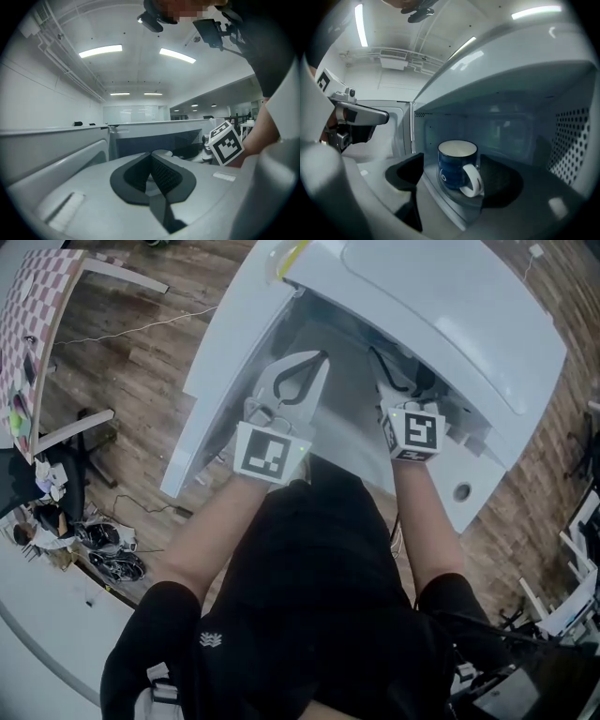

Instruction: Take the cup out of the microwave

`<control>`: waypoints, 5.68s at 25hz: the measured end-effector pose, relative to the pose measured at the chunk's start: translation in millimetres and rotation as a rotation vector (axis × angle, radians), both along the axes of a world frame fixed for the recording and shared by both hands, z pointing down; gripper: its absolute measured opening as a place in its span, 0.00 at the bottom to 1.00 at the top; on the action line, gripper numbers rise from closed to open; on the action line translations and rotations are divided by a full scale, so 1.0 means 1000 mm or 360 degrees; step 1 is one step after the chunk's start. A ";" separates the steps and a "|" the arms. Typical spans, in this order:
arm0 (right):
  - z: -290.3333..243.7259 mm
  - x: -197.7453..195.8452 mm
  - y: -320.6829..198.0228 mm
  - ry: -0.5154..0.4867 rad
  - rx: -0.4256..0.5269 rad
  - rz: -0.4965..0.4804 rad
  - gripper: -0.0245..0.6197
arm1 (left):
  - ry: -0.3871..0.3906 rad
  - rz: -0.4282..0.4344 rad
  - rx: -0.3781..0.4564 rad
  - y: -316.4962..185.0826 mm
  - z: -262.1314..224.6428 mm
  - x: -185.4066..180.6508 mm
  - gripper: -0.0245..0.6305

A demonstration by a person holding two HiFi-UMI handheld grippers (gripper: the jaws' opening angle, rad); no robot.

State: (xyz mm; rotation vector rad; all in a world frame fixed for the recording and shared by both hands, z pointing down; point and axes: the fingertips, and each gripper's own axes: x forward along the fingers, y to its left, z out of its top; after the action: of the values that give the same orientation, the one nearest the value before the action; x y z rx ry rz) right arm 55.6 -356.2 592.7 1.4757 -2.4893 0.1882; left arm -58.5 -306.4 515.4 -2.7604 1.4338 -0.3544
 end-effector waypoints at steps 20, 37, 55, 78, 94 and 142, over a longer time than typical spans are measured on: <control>0.035 -0.007 -0.048 0.0039 -0.0045 0.0047 0.69 | 0.0010 0.0027 -0.0097 -0.016 0.025 0.008 0.04; 0.039 -0.007 -0.050 0.0064 -0.0052 -0.0002 0.65 | 0.0001 0.0016 -0.0088 -0.013 0.018 0.004 0.04; 0.002 -0.021 0.001 0.0062 -0.0104 -0.0018 0.65 | 0.0000 -0.0009 0.0023 0.016 -0.039 -0.025 0.04; -0.079 -0.007 0.085 0.0042 -0.0092 -0.0047 0.65 | 0.0065 0.0043 0.0075 0.050 -0.105 -0.024 0.04; -0.157 0.001 0.113 0.0040 -0.0063 -0.0199 0.65 | 0.0102 0.0032 0.0165 0.065 -0.162 -0.027 0.04; -0.306 0.029 0.083 -0.0029 0.0145 -0.0288 0.65 | 0.0071 0.0104 0.0319 0.042 -0.272 0.001 0.04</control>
State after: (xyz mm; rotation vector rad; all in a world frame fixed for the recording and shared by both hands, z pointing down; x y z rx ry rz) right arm 84.5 -272.7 286.9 1.2765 -2.6602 0.0567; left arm -57.2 -264.1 243.8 -2.6613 1.3048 -0.1403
